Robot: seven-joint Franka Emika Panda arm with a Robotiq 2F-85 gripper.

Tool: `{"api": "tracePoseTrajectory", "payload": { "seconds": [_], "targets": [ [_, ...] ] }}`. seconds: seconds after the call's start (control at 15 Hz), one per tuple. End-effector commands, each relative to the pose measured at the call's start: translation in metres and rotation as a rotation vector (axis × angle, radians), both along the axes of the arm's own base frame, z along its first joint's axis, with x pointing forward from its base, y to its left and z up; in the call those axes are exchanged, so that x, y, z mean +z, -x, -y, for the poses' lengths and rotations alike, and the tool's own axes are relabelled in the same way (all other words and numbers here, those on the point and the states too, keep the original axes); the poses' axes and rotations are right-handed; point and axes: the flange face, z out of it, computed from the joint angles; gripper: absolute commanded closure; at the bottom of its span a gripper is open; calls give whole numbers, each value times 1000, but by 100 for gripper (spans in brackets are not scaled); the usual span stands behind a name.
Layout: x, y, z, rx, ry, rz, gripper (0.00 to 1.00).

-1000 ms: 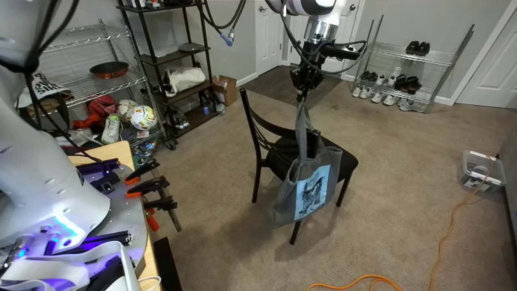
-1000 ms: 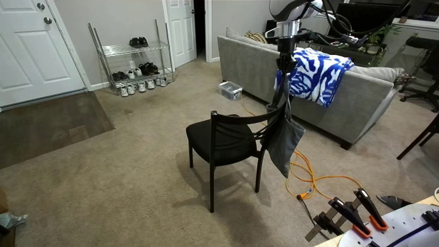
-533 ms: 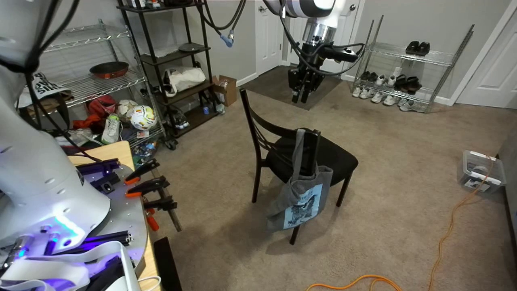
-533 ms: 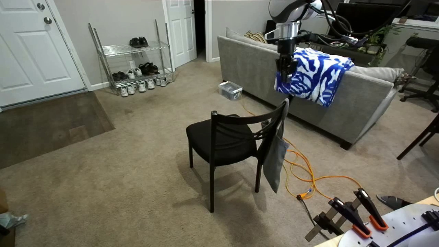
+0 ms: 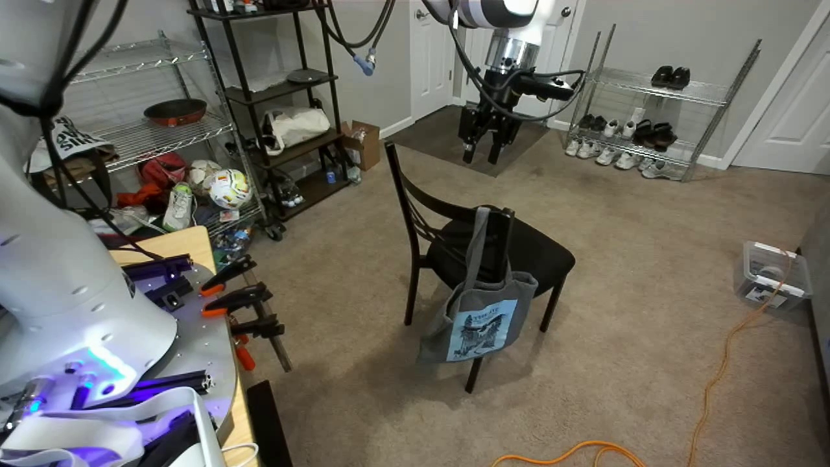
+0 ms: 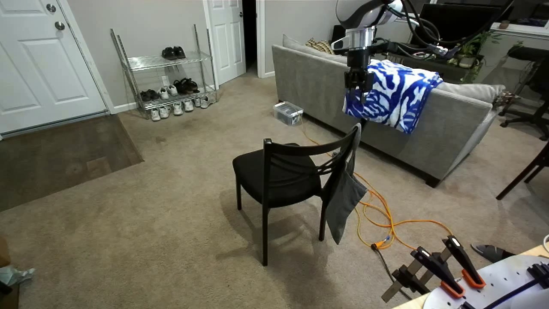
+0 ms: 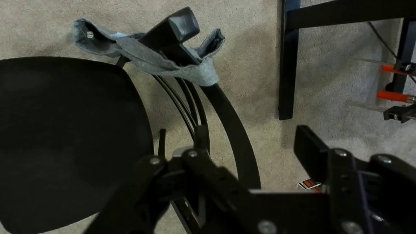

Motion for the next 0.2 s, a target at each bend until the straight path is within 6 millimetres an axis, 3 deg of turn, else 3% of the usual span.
{"api": "tracePoseTrajectory", "payload": {
  "seconds": [0.0, 0.13],
  "targets": [
    [1, 0, 0, 0, 0, -1, 29],
    [1, 0, 0, 0, 0, -1, 29]
  ]
}}
